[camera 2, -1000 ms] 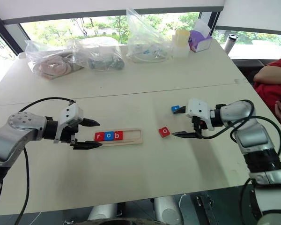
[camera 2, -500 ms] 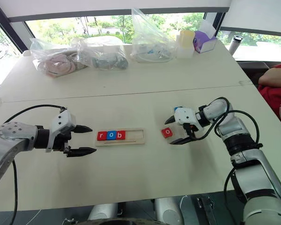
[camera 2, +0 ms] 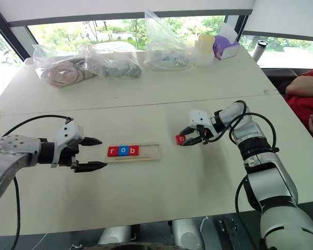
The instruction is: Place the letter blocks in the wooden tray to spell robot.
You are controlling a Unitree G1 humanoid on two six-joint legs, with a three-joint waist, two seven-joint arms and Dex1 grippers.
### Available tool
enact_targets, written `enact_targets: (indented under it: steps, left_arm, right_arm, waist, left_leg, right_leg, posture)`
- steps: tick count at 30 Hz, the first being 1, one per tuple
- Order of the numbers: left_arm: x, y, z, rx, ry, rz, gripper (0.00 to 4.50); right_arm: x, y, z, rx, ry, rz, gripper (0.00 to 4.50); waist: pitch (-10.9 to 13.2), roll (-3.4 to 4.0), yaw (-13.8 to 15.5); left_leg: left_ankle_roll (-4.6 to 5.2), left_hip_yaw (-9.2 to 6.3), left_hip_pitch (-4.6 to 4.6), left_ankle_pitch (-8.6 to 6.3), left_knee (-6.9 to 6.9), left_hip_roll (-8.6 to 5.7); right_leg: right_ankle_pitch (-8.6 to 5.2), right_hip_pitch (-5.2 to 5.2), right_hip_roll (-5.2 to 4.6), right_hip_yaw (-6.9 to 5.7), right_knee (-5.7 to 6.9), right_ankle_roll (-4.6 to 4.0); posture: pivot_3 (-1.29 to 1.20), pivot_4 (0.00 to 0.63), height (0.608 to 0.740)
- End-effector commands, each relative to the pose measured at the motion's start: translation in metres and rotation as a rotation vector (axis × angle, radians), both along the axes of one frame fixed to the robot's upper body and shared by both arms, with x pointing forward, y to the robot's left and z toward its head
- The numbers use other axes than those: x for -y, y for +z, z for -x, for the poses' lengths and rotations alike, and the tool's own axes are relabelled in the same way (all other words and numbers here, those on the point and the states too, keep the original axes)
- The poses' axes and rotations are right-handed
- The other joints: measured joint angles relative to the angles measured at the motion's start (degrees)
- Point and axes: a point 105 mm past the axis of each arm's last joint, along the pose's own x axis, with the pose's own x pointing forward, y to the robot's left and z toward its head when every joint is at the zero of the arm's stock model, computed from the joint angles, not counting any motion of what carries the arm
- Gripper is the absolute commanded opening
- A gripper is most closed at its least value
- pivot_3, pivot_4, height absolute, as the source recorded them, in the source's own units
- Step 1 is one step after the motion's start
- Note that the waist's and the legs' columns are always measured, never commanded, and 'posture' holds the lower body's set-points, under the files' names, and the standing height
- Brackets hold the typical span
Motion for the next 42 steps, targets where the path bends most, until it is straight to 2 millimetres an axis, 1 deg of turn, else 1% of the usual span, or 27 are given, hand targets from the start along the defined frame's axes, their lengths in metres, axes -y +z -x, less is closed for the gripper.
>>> enact_targets:
  steps: [1, 2, 4, 6, 8, 11, 17, 22, 25, 29, 31, 32, 34, 35, 36, 39, 42]
  left_arm:
    - [-0.001, 0.01, 0.002, 0.028, -0.018, -0.007, 4.5]
    - [0.001, 0.01, 0.001, 0.028, -0.022, -0.006, 4.5]
    - [0.002, 0.01, -0.001, 0.035, -0.022, -0.006, 4.5]
    - [0.001, 0.009, -0.003, 0.037, -0.019, -0.012, 4.5]
    - [0.001, 0.006, -0.002, 0.03, -0.023, -0.02, 4.5]
    - [0.003, 0.005, -0.002, 0.028, -0.028, -0.02, 4.5]
    - [0.005, 0.005, -0.003, 0.029, -0.03, -0.013, 4.5]
    - [0.006, 0.005, -0.002, 0.03, -0.03, -0.012, 4.5]
    - [0.006, 0.005, -0.002, 0.03, -0.028, -0.014, 4.5]
    - [0.007, 0.004, -0.003, 0.03, -0.027, -0.011, 4.5]
    - [0.007, 0.004, -0.003, 0.031, -0.026, -0.012, 4.5]
    - [0.007, 0.004, -0.003, 0.031, -0.026, -0.012, 4.5]
    - [0.006, 0.004, -0.003, 0.031, -0.023, -0.014, 4.5]
    - [0.005, 0.004, -0.003, 0.032, -0.021, -0.016, 4.5]
    - [0.005, 0.003, -0.003, 0.032, -0.019, -0.016, 4.5]
    - [0.005, 0.003, -0.003, 0.035, -0.017, -0.016, 4.5]
    - [0.005, 0.003, -0.003, 0.036, -0.014, -0.015, 4.5]
  right_arm:
    - [-0.041, 0.021, 0.016, 0.099, 0.03, -0.045, 1.16]
    - [-0.05, 0.017, 0.019, 0.103, 0.005, -0.036, 1.16]
    - [-0.064, 0.007, 0.017, 0.08, -0.112, -0.014, 1.16]
    - [-0.073, -0.002, 0.019, 0.063, -0.165, -0.001, 1.16]
    - [-0.08, -0.007, 0.02, 0.07, -0.179, 0.009, 1.16]
    - [-0.085, -0.008, 0.019, 0.066, -0.2, 0.01, 1.16]
    - [-0.091, -0.011, 0.021, 0.068, -0.183, 0.026, 1.16]
    - [-0.096, -0.015, 0.028, 0.042, -0.147, 0.038, 1.16]
    - [-0.097, -0.015, 0.028, 0.042, -0.146, 0.037, 1.16]
    - [-0.1, -0.021, 0.026, 0.028, -0.152, 0.038, 1.16]
    - [-0.101, -0.022, 0.025, 0.025, -0.155, 0.038, 2.24]
    - [-0.101, -0.022, 0.025, 0.021, -0.159, 0.034, 2.64]
    - [-0.103, -0.022, 0.024, 0.022, -0.162, 0.029, 3.6]
    - [-0.103, -0.022, 0.023, 0.025, -0.166, 0.026, 4.18]
    - [-0.103, -0.021, 0.021, 0.033, -0.174, 0.025, 4.47]
    - [-0.102, -0.016, 0.017, 0.058, -0.182, 0.011, 4.47]
    - [-0.099, -0.001, 0.007, 0.082, -0.223, -0.04, 4.47]
  waist:
    - [0.0, 0.01, 0.0]
    - [0.0, 0.01, 0.1]
    - [0.0, 0.01, 0.1]
    - [0.0, 0.01, 0.3]
    - [0.0, 0.01, 0.4]
    - [0.0, 0.01, 0.3]
    - [0.0, 0.01, 0.1]
    - [0.0, 0.01, 0.0]
    - [0.0, 0.01, 0.0]
    - [0.0, 0.01, 0.0]
    - [0.0, 0.01, 0.0]
    - [0.0, 0.01, 0.0]
    - [0.0, 0.01, 0.0]
    - [0.0, 0.01, 0.0]
    - [0.0, 0.01, 0.0]
    - [0.0, 0.01, 0.0]
    - [0.0, 0.01, 0.0]
  left_leg:
    - [0.0, -0.02, 0.02, 0.0, 0.0, 0.04]
    - [0.0, -0.06, 0.02, 0.0, -0.04, 0.06]
    - [-0.01, -0.05, -0.01, 0.0, -0.04, 0.06]
    - [-0.02, -0.04, -0.04, 0.0, -0.04, 0.04]
    - [-0.03, -0.02, -0.05, 0.01, -0.03, -0.01]
    - [-0.03, 0.0, -0.05, 0.01, -0.02, -0.11]
    - [-0.03, 0.0, -0.06, 0.01, -0.03, -0.14]
    - [-0.02, 0.01, -0.06, 0.01, -0.04, -0.12]
    - [-0.02, 0.0, -0.06, 0.01, -0.04, -0.12]
    - [-0.02, -0.01, -0.07, 0.01, -0.04, -0.12]
    - [-0.02, 0.0, -0.06, 0.01, -0.04, -0.12]
    - [-0.02, 0.0, -0.06, 0.01, -0.04, -0.12]
    - [-0.02, -0.01, -0.07, 0.01, -0.04, -0.12]
    - [-0.02, -0.01, -0.07, 0.01, -0.04, -0.12]
    - [-0.02, -0.02, -0.07, 0.01, -0.04, -0.12]
    - [-0.02, -0.02, -0.08, 0.01, -0.04, -0.12]
    - [-0.02, -0.03, -0.08, 0.01, -0.05, -0.12]
  right_leg:
    - [0.0, 0.0, 0.05, 0.0, 0.0, -0.01]
    - [-0.02, -0.01, 0.08, -0.02, 0.0, -0.04]
    - [-0.08, -0.01, 0.1, -0.12, 0.01, -0.11]
    - [-0.16, -0.02, 0.08, -0.13, 0.02, -0.2]
    - [-0.18, -0.02, 0.05, -0.14, 0.01, -0.22]
    - [-0.18, -0.02, -0.05, -0.08, -0.04, -0.23]
    - [-0.18, -0.02, -0.05, -0.08, -0.05, -0.2]
    - [-0.19, -0.03, -0.01, -0.11, -0.04, -0.16]
    - [-0.2, -0.03, -0.01, -0.11, -0.04, -0.16]
    - [-0.22, -0.03, -0.01, -0.11, -0.05, -0.11]
    - [-0.23, -0.03, -0.01, -0.11, -0.05, -0.1]
    - [-0.23, -0.03, -0.01, -0.11, -0.04, -0.11]
    - [-0.22, -0.04, -0.01, -0.11, -0.04, -0.12]
    - [-0.22, -0.04, -0.01, -0.11, -0.05, -0.12]
    - [-0.22, -0.04, -0.02, -0.11, -0.05, -0.12]
    - [-0.22, -0.05, -0.02, -0.11, -0.05, -0.12]
    - [-0.23, -0.05, -0.02, -0.11, -0.05, -0.12]
  posture:
    - [0.0, 0.15, 0.74]
    - [0.0, 0.15, 0.74]
    - [0.0, 0.15, 0.74]
    - [0.0, 0.15, 0.74]
    - [0.0, 0.15, 0.74]
    - [0.0, 0.15, 0.74]
    - [0.0, 0.15, 0.74]
    - [0.0, 0.15, 0.74]
    - [0.0, 0.15, 0.74]
    - [0.0, 0.15, 0.74]
    - [0.0, 0.15, 0.74]
    - [0.0, 0.15, 0.74]
    - [0.0, 0.15, 0.74]
    - [0.0, 0.15, 0.74]
    - [0.0, 0.15, 0.74]
    - [0.0, 0.15, 0.74]
    - [0.0, 0.15, 0.74]
